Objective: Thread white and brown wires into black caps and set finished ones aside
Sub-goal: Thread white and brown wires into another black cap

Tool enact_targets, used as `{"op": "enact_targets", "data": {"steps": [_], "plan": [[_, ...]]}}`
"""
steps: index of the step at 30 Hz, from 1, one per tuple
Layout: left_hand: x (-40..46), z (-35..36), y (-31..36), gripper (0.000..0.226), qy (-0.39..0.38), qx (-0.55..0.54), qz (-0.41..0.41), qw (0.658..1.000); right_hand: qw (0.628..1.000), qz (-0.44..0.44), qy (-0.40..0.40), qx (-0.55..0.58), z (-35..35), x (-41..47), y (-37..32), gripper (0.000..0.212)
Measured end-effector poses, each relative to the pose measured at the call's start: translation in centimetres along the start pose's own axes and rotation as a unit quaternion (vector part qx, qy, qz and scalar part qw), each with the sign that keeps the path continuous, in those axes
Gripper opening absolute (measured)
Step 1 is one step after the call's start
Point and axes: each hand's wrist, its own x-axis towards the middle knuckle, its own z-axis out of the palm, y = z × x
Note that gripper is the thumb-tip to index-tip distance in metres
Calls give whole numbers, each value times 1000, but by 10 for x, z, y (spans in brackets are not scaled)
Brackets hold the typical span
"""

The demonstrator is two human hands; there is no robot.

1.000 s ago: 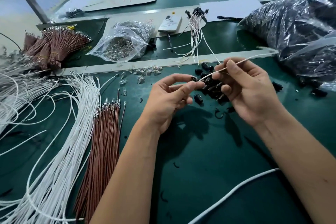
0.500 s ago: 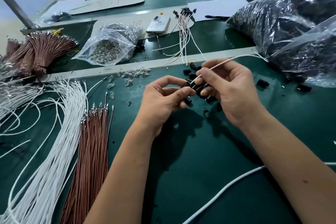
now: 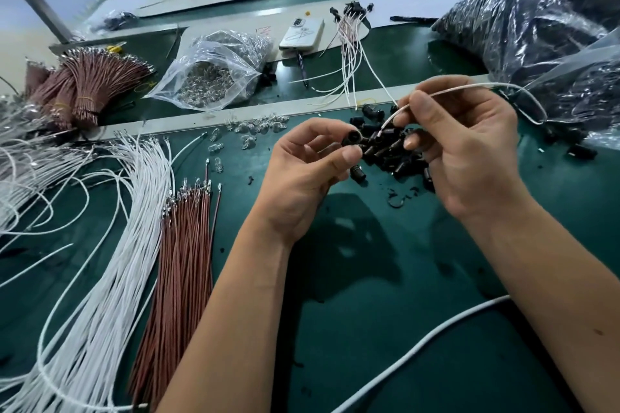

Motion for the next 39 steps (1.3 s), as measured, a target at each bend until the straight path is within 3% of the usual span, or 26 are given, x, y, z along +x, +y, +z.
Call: {"op": "enact_targets", "data": {"steps": [9, 13, 19, 26, 34, 39], "plan": [[1, -3, -1, 31, -14, -41, 0, 999, 999, -16, -22, 21, 1, -1, -2, 7], [3, -5, -1, 11, 30, -58, -41, 997, 1000, -1, 1, -9, 2, -2, 2, 7], [3, -8, -2, 13, 26, -34, -129, 991, 999, -8, 37, -33, 0, 0, 4, 9], [5, -11, 1, 22, 6, -90, -200, 976, 995, 10, 65, -79, -1, 0, 10, 19], [5, -15, 6, 28, 12, -202, -243, 949, 995, 21, 66, -69, -4, 1, 10, 21], [3, -13, 6, 22, 30, -186, -245, 951, 995, 16, 64, -72, -4, 1, 11, 20]]}}
